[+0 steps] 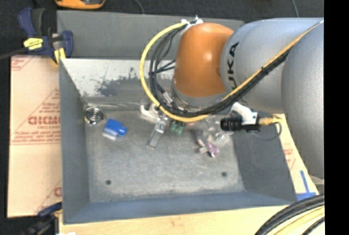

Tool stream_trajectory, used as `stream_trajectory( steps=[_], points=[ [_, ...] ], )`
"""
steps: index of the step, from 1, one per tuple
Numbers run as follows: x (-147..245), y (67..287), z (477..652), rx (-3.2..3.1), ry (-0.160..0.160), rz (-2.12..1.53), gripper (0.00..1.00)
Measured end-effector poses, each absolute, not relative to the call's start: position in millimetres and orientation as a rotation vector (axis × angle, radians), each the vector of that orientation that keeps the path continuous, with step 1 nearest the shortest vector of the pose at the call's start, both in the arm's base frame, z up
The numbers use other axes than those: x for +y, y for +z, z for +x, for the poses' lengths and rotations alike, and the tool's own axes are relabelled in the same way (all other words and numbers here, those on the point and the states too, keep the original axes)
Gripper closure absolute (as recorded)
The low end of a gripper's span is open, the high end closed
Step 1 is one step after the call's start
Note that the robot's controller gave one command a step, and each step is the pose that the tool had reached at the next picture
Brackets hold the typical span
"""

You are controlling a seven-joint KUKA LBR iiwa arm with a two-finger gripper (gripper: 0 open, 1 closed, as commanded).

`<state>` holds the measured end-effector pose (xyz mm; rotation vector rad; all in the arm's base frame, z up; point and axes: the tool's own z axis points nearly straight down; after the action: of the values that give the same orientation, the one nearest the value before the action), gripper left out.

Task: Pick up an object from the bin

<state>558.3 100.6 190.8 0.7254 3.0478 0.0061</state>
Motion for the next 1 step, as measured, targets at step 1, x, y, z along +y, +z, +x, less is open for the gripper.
stream_trajectory(
  steps=[1],
  points=[
    [131.5,68.5,625.1,3.09,0.001,0.535,0.0]
  ],
)
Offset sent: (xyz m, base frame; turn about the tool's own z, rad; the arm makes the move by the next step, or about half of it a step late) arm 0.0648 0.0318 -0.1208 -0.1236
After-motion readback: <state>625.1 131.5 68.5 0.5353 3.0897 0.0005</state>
